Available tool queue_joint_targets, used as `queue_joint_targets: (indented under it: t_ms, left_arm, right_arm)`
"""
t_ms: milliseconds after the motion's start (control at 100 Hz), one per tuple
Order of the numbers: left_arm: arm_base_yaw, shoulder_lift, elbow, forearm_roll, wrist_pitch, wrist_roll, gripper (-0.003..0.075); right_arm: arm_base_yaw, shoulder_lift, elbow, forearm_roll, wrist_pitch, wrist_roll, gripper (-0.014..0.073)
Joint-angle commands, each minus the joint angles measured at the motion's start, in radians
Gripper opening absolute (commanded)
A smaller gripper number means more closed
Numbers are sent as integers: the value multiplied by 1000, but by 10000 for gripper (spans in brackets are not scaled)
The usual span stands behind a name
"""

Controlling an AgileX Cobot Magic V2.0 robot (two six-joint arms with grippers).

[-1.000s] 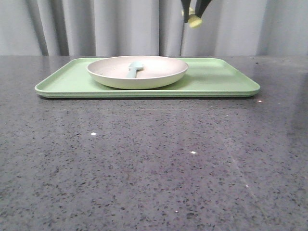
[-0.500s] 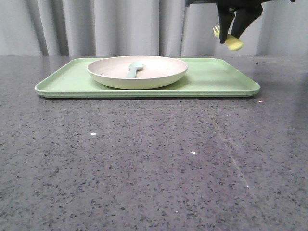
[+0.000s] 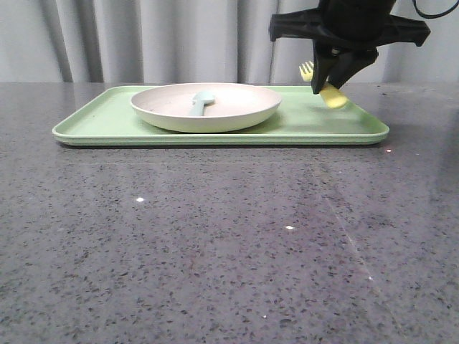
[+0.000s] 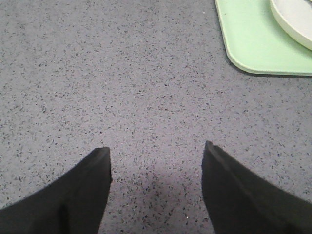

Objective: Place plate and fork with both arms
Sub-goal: 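Carry the fork beside the plate and lower it onto the tray, then open the right gripper and raise it away from the fork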

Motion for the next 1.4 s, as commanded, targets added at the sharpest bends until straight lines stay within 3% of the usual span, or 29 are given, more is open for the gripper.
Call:
queue_joint_targets:
  t_ms: [0, 1250, 1390]
  left_arm:
    - [2, 2, -26, 0, -65, -6, 407]
    - [2, 2, -26, 0, -65, -6, 407]
    - [2, 2, -26, 0, -65, -6, 407]
  right_arm:
    - [-6, -35, -22, -9, -61, -19, -48]
    - [-6, 35, -22, -5, -63, -19, -43]
    - [-6, 35, -22, -5, -63, -19, 56]
